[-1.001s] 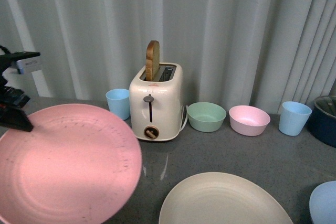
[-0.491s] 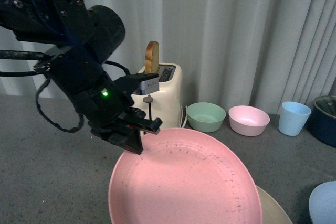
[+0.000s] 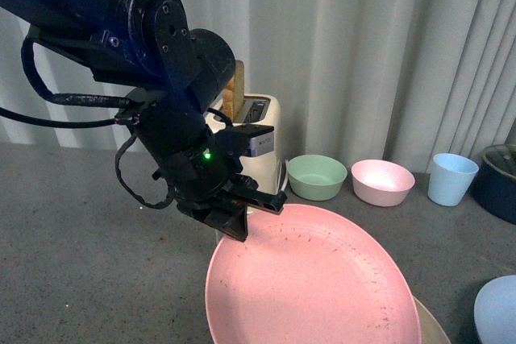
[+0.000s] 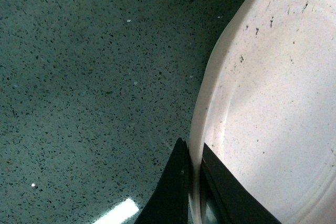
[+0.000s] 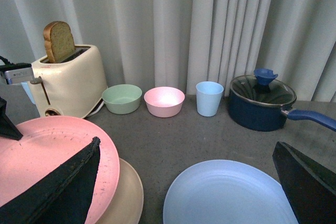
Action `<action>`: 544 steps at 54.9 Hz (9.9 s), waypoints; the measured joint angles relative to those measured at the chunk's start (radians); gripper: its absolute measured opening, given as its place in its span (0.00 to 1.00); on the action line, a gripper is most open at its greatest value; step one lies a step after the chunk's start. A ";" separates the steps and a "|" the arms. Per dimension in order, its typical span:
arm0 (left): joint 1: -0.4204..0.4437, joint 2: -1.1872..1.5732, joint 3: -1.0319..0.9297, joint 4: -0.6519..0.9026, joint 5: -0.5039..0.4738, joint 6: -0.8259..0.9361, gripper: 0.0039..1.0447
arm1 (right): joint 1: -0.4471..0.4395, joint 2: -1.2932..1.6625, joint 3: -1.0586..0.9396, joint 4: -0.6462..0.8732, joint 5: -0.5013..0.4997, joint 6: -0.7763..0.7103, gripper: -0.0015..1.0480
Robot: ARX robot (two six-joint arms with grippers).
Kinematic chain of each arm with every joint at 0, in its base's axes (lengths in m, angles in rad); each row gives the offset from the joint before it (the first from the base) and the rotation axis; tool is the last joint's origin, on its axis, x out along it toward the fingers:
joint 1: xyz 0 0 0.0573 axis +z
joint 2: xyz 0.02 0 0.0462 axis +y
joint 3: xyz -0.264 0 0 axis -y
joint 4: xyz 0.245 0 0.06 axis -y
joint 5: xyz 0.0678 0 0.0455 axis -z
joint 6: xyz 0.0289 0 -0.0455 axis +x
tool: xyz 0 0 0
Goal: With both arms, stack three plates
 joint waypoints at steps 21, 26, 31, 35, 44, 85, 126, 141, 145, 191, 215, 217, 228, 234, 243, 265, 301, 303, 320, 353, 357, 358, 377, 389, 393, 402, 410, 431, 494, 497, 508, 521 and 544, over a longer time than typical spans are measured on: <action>-0.032 0.023 -0.027 0.058 -0.008 -0.027 0.03 | 0.000 0.000 0.000 0.000 0.000 0.000 0.93; -0.036 0.028 -0.040 0.061 -0.008 -0.029 0.03 | 0.000 0.000 0.000 0.000 0.000 0.000 0.93; -0.037 0.029 -0.045 0.064 -0.008 -0.032 0.03 | 0.000 0.000 0.000 0.000 0.000 0.000 0.93; -0.038 0.029 -0.050 0.069 -0.001 -0.039 0.03 | 0.000 0.000 0.000 0.000 0.000 0.000 0.93; -0.047 0.029 -0.057 0.072 0.014 -0.081 0.17 | 0.000 0.000 0.000 0.000 0.000 0.000 0.93; 0.113 -0.375 -0.398 0.394 0.053 -0.034 0.94 | 0.000 0.000 0.000 0.000 0.000 0.000 0.93; 0.277 -1.050 -1.389 1.457 -0.296 -0.231 0.03 | 0.000 0.000 0.000 0.000 0.002 0.000 0.93; 0.342 -1.225 -1.535 1.436 -0.238 -0.234 0.03 | 0.000 0.000 0.000 0.000 0.000 0.000 0.93; 0.342 -1.267 -1.561 1.418 -0.238 -0.234 0.03 | 0.000 0.000 0.000 0.000 0.000 0.000 0.93; 0.342 -1.751 -1.682 1.087 -0.239 -0.235 0.03 | 0.000 0.000 0.000 0.000 0.000 0.000 0.93; 0.342 -1.946 -1.682 0.900 -0.239 -0.235 0.03 | 0.000 0.000 0.000 0.000 0.000 0.000 0.93; 0.342 -1.958 -1.682 0.887 -0.239 -0.235 0.03 | 0.000 0.000 0.000 0.000 0.000 0.000 0.93; 0.342 -2.021 -1.682 0.825 -0.239 -0.235 0.03 | 0.000 0.000 0.000 0.000 0.000 0.000 0.93; 0.342 -2.046 -1.682 0.800 -0.239 -0.235 0.03 | 0.000 0.000 0.000 0.000 0.000 0.000 0.93; 0.342 -2.206 -1.682 0.626 -0.239 -0.235 0.03 | 0.000 0.000 0.000 0.000 0.000 0.000 0.93; 0.342 -2.218 -1.682 0.621 -0.239 -0.235 0.29 | 0.000 0.000 0.000 0.000 0.000 0.000 0.93; 0.342 -2.218 -1.682 0.621 -0.239 -0.235 0.94 | -0.411 1.110 0.408 0.576 0.051 -0.267 0.93; 0.342 -2.218 -1.682 0.621 -0.239 -0.235 0.94 | -0.433 1.186 0.459 0.529 0.021 -0.226 0.93; 0.342 -2.218 -1.682 0.621 -0.239 -0.235 0.94 | -0.581 1.707 0.909 0.117 -0.119 -0.030 0.93; 0.342 -2.218 -1.682 0.621 -0.239 -0.235 0.94 | -0.578 1.921 0.868 0.036 -0.241 -0.404 0.93; 0.342 -2.218 -1.682 0.621 -0.239 -0.235 0.94 | -0.578 1.935 0.860 0.045 -0.246 -0.407 0.93; 0.342 -2.218 -1.682 0.621 -0.239 -0.235 0.94 | -0.578 1.940 0.856 0.048 -0.246 -0.410 0.93; 0.342 -2.218 -1.682 0.621 -0.239 -0.235 0.94 | -0.613 1.991 0.821 0.097 -0.253 -0.420 0.93; 0.342 -2.218 -1.682 0.621 -0.239 -0.235 0.94 | -0.633 2.000 0.799 0.129 -0.249 -0.425 0.89; 0.342 -2.218 -1.682 0.621 -0.239 -0.235 0.94 | -0.636 2.000 0.793 0.142 -0.244 -0.426 0.78; 0.342 -2.218 -1.682 0.621 -0.239 -0.235 0.94 | -0.636 2.000 0.785 0.155 -0.241 -0.428 0.56; 0.342 -2.218 -1.682 0.621 -0.239 -0.235 0.94 | -0.636 2.002 0.782 0.156 -0.241 -0.428 0.35; 0.342 -2.218 -1.682 0.621 -0.239 -0.235 0.94 | -0.653 1.995 0.774 0.165 -0.259 -0.424 0.03; 0.342 -2.218 -1.682 0.621 -0.239 -0.235 0.94 | -0.195 1.540 0.763 0.165 -0.412 0.005 0.03; 0.342 -2.218 -1.682 0.621 -0.239 -0.235 0.94 | -0.135 1.570 0.748 0.203 -0.412 0.050 0.03; 0.342 -2.218 -1.682 0.621 -0.239 -0.235 0.94 | -0.020 1.664 0.702 0.290 -0.414 0.161 0.03; 0.342 -2.218 -1.682 0.621 -0.238 -0.235 0.94 | 0.000 1.765 0.672 0.377 -0.424 0.280 0.03; 0.342 -2.218 -1.682 0.621 -0.239 -0.235 0.94 | -0.014 1.849 0.635 0.399 -0.433 0.302 0.03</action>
